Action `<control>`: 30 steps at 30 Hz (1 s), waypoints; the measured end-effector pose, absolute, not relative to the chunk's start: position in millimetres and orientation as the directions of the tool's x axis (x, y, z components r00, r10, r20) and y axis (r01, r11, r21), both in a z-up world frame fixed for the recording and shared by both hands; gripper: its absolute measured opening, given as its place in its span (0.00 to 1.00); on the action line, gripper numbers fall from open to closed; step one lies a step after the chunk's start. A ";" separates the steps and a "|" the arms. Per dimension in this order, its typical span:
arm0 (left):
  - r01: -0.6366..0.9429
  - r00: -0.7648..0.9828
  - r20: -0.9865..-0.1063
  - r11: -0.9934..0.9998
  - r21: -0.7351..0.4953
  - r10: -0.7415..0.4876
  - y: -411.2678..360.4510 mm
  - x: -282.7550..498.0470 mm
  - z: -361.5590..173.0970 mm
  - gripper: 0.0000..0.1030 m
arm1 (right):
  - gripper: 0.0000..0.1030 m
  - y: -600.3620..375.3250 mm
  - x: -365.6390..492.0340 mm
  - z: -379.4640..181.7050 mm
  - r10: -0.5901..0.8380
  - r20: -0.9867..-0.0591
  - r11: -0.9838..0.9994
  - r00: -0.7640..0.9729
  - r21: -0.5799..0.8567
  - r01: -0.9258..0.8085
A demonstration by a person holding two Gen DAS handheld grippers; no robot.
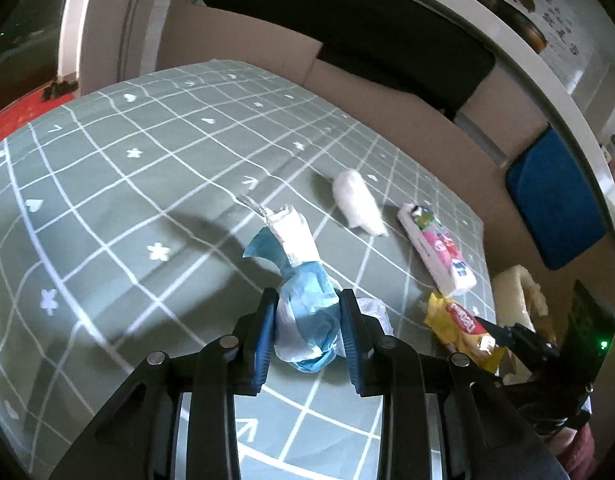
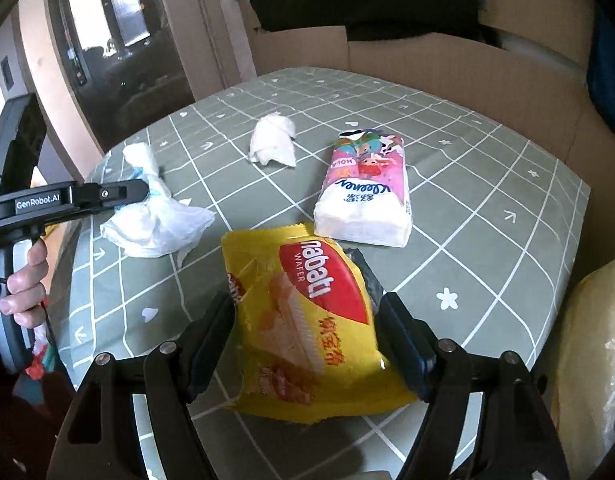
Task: Collect trash
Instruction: 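Grasp the blue-white tissue bundle with the left gripper while the right gripper grasps the yellow wafer bag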
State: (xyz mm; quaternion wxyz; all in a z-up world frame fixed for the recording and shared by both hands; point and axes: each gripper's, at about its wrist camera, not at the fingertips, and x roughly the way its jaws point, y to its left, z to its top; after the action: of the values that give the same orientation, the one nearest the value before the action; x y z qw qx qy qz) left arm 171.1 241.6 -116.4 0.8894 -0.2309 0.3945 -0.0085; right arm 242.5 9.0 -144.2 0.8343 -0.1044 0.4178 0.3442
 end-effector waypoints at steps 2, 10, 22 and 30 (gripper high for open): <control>-0.157 0.693 -0.696 0.902 -0.402 -0.189 236.8 171.4 -114.8 0.30 | 0.78 12.2 241.6 -145.0 0.482 -0.774 0.734 0.410 0.101 -0.672; -0.147 0.705 -0.690 0.917 -0.370 -0.166 229.7 168.3 -110.5 0.30 | 0.84 17.7 242.1 -145.3 0.469 -0.794 0.715 0.387 0.084 -0.694; -0.147 0.709 -0.689 0.924 -0.352 -0.149 228.0 165.1 -107.1 0.30 | 0.55 22.7 247.3 -135.2 0.448 -0.775 0.731 0.446 0.031 -0.681; -0.110 0.744 -0.655 0.942 -0.317 -0.134 214.0 159.8 -90.1 0.30 | 0.40 3.1 232.4 -108.1 0.464 -0.728 0.763 0.505 0.039 -0.646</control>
State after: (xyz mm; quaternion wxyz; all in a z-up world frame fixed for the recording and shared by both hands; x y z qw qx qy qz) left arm 159.8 214.0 -90.1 0.9181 -0.1702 0.3579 -0.0065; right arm 232.4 3.1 -108.1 0.8591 -0.1198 0.3785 0.3231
